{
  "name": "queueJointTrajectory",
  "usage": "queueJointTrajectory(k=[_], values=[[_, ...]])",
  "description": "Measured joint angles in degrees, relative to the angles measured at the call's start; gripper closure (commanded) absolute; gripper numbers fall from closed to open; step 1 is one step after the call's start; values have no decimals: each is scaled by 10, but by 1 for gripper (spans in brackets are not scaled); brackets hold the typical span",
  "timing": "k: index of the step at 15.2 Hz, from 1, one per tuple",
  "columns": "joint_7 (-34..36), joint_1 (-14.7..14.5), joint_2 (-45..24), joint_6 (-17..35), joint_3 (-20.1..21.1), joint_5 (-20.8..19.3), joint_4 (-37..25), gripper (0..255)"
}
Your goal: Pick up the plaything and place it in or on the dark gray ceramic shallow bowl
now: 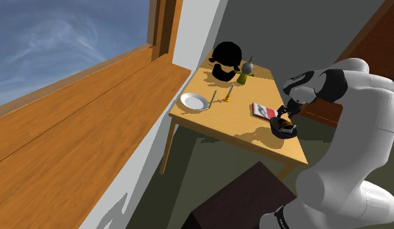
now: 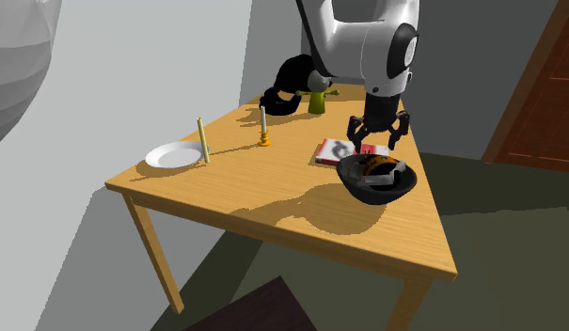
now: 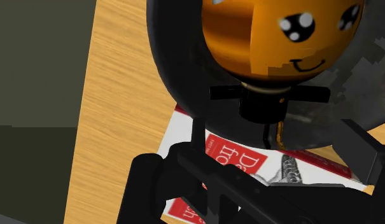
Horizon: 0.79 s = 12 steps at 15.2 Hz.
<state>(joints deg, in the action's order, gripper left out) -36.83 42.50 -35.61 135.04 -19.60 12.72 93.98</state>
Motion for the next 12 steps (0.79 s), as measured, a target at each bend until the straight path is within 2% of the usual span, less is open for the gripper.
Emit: queueJointTrajectory(k=[6,12], values=[[9,-11,43,-39,-11,-16,3,0],[9,-11,49,-44,-13,-17,3,0]])
